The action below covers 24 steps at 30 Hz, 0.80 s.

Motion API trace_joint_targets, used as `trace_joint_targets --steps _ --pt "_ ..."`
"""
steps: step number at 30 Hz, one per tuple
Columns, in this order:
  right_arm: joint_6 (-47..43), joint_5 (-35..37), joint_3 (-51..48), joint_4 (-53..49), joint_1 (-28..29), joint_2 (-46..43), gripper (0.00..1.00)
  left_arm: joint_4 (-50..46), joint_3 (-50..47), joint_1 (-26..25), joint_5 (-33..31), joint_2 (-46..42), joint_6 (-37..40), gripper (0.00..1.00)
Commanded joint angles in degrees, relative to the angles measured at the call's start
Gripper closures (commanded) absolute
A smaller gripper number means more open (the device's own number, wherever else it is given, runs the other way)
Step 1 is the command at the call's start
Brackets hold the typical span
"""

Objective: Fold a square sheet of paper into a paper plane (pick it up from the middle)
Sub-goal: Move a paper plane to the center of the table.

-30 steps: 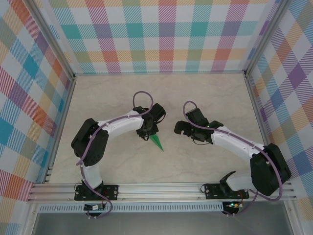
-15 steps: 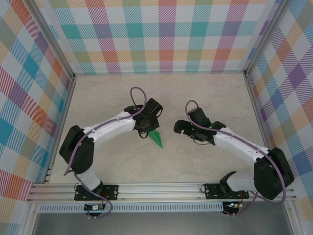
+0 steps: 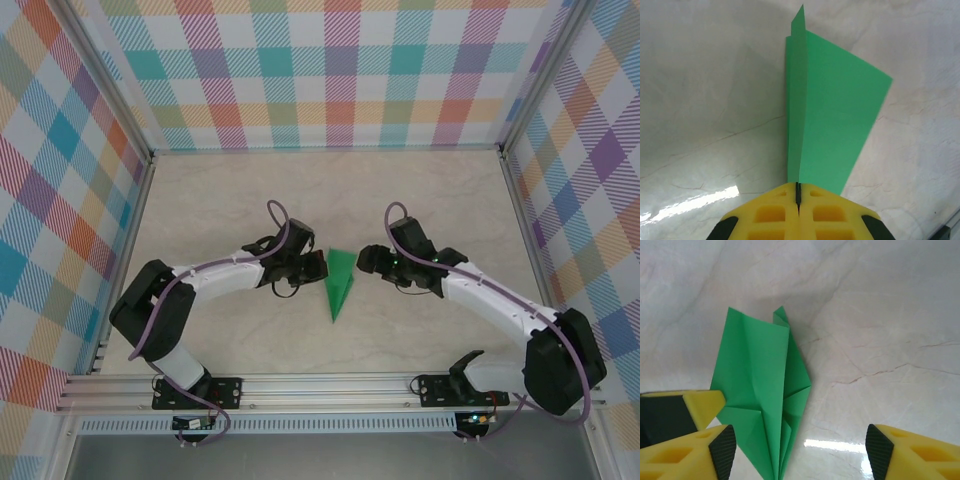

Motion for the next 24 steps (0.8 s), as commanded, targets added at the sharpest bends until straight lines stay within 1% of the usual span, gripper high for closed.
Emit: trace_joint_targets --steps 1,4,7,12,14,20,24 --pt "-0.2 -6.7 1.9 2.9 0.8 3.2 0.36 6.8 -1.7 0.9 3.0 -1.7 -0.1 1.00" --pt "0.1 -8.7 3.0 4.6 2.7 6.5 0.45 7.0 -4.4 1.9 3.2 -2.1 -0.4 1.00" --pt "-0.8 -8.9 5.8 4.5 5.3 10.6 0.50 7.9 -7.0 2.7 3.2 -2.6 -0.8 1.00" --pt "-1.2 -9.0 9.6 3.7 7.8 17.3 0.55 8.1 -9.7 3.6 2.1 -3.8 -1.3 1.00" --pt "-1.3 -8.7 10.9 2.8 8.3 19.5 0.60 7.7 -9.9 3.8 1.5 -4.0 -1.4 1.00" --pt "-1.9 -8.9 12.3 1.6 9.6 22.3 0.60 7.7 -10.0 3.9 1.4 -3.8 -1.4 1.00" --pt "-1.8 -9.1 12.7 0.2 10.3 23.6 0.54 8.0 -10.2 3.9 1.2 -3.6 -1.6 1.00"
